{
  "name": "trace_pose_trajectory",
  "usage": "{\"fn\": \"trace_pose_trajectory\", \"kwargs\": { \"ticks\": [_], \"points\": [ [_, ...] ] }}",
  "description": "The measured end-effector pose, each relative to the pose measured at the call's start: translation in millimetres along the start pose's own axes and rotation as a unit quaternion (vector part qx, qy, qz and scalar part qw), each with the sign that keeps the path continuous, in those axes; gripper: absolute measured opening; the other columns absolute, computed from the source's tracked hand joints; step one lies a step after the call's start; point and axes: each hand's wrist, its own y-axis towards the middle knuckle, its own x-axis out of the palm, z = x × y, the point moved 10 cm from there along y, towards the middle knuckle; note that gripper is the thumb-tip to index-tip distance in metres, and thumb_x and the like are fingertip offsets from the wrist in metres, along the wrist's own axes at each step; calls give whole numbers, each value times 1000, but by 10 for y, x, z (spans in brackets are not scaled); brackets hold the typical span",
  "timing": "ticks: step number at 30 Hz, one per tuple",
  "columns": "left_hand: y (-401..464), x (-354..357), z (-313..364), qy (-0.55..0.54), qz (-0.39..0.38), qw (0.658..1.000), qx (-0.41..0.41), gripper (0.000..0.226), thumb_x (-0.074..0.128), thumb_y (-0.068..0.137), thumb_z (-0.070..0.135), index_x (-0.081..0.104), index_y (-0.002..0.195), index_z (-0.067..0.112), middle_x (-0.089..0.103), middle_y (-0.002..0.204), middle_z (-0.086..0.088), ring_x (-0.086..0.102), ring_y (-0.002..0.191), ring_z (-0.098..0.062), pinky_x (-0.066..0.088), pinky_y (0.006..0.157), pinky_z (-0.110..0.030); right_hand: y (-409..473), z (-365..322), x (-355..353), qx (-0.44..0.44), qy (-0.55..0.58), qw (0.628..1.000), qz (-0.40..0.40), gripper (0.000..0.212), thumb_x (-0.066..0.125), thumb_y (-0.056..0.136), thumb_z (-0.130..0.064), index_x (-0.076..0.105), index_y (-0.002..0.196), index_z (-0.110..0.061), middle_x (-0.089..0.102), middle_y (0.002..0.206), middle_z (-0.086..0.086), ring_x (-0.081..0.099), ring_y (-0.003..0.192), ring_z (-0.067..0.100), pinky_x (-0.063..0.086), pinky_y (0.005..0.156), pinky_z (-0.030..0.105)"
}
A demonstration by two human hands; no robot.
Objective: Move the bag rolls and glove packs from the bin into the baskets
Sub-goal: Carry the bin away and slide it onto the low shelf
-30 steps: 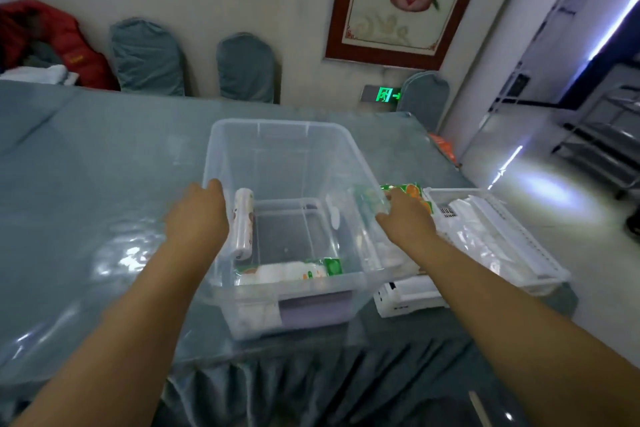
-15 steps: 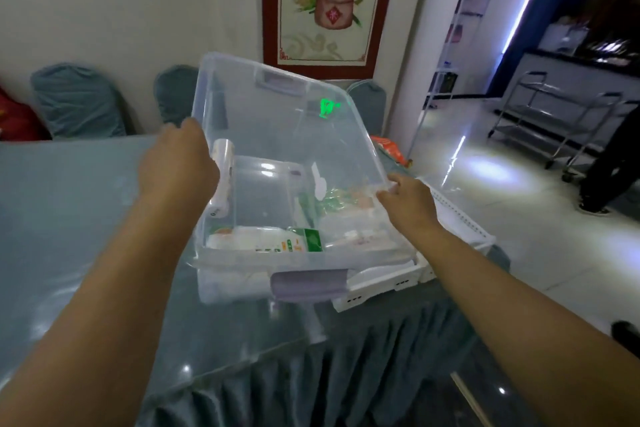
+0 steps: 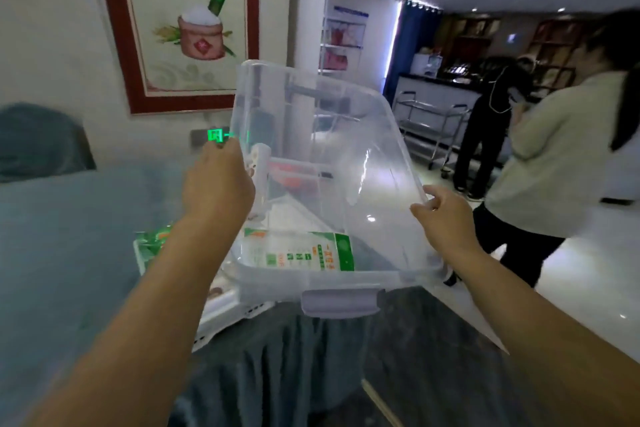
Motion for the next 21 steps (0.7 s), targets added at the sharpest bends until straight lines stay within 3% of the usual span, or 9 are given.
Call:
{"fn": "trace_pose_trajectory", "kwargs": {
  "ticks": [3,6,10,13,16,21],
  "points": [
    [-70,495,709,-34,-19,999,32,35,51,85,5,51,120,6,54,114,-24,55,97,-44,45,81,-48,157,594,-592,35,-31,999,19,43,63,82,-14,56,124,-11,56,70,-2,54,66,14,39,62,26],
    [-121,995,1270,-78,-46,995,45,34,53,86,6,52,120,9,58,112,-22,57,93,-42,46,78,-46,266,1116,-1086,69,-66,995,35,30,61,82,-14,63,112,-11,57,69,3,52,59,15,39,56,24],
    [-104,1734,1854,-107,-89,988,65,31,52,87,6,52,117,10,59,110,-17,59,88,-37,45,70,-38,397,1684,-1567,106,-107,986,71,34,62,83,-13,61,116,-11,58,70,-5,54,60,9,40,55,17],
    [-60,2324,2203,-127,-124,981,76,33,50,89,7,49,121,11,57,116,-17,58,95,-35,43,71,-36,556,2083,-1745,135,-135,978,81,41,62,84,-17,56,124,-9,60,79,-1,54,67,13,44,71,25],
    [30,3006,2509,-148,-172,971,75,41,49,90,10,42,130,12,52,127,-16,56,104,-34,41,74,-34,813,2553,-1802,170,-145,971,82,41,60,87,-20,54,126,-11,61,86,1,55,69,13,44,76,26],
    [361,4261,2912,-168,-239,954,68,34,48,90,12,46,124,9,51,124,-16,55,98,-33,41,76,-35,1492,3344,-1652,222,-159,959,73,41,59,89,-22,53,127,-11,64,97,8,57,82,20,48,89,36]
  ]
}}
